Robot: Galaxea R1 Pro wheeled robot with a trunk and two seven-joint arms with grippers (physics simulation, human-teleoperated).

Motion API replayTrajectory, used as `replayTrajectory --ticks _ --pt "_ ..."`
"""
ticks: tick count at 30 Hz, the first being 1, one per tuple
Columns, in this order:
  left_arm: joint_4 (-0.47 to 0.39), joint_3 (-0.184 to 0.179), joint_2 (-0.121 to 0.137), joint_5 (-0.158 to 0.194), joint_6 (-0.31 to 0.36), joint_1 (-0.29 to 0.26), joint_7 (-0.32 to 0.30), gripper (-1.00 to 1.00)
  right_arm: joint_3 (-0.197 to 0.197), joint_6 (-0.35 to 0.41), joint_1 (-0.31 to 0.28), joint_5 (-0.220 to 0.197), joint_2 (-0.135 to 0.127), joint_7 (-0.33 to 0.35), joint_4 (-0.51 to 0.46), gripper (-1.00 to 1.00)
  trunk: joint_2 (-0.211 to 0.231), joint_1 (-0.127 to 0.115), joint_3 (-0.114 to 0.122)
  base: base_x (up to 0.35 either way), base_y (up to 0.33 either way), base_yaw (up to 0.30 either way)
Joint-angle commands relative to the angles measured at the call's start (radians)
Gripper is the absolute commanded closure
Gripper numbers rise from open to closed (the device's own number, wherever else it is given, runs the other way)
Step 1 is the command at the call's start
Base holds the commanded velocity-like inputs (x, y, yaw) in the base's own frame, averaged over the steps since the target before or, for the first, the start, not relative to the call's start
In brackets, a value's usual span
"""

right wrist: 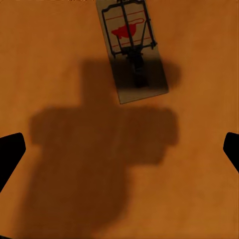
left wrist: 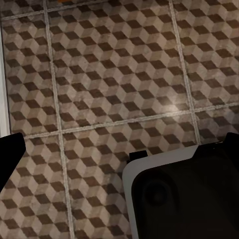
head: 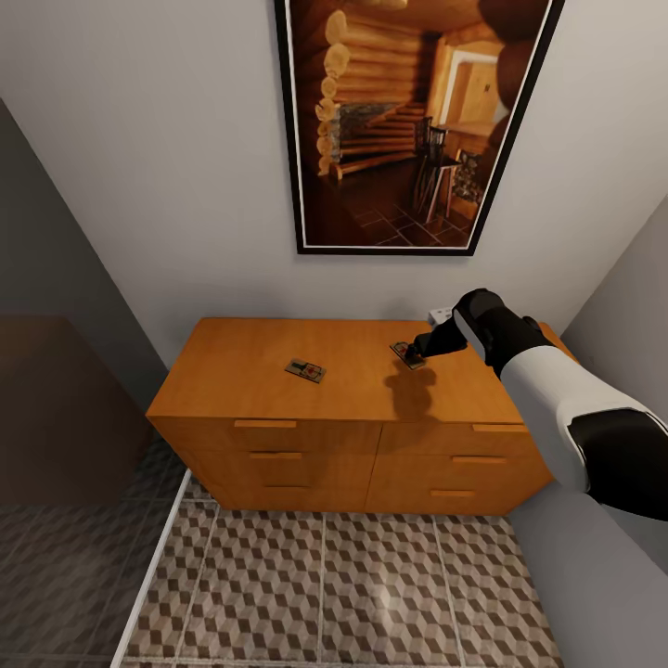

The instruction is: Take the four mousetraps from the cabinet in the bathroom and place them on the bathroom floor. Make sure all four end up on the same floor surface, and ensure that at least two of them are either under or directly next to the same bathroom sink.

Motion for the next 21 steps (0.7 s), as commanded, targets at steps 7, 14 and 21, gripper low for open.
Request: replayTrajectory --ticks 7,14,21 --pt "0.004 -0.004 0.000 0.000 -0.006 -0.002 0.001 -1.00 0.007 -0.003 -0.001 0.009 -0.002 0.007 -0.010 -1.00 -0.002 0.001 -0.002 0.000 0.000 0.000" --pt "0.004 -0.004 0.000 0.000 -0.006 -0.002 0.001 -1.00 0.007 -0.022 -0.001 0.010 -0.003 0.003 -0.012 -1.00 -0.002 0.001 -0.002 0.000 0.000 0.000" --pt "0.004 -0.004 0.001 0.000 -0.006 -0.002 0.001 -1.00 0.008 -0.027 -0.001 0.011 -0.003 0.000 -0.012 -1.00 -0.002 0.001 -0.002 0.000 0.000 0.000"
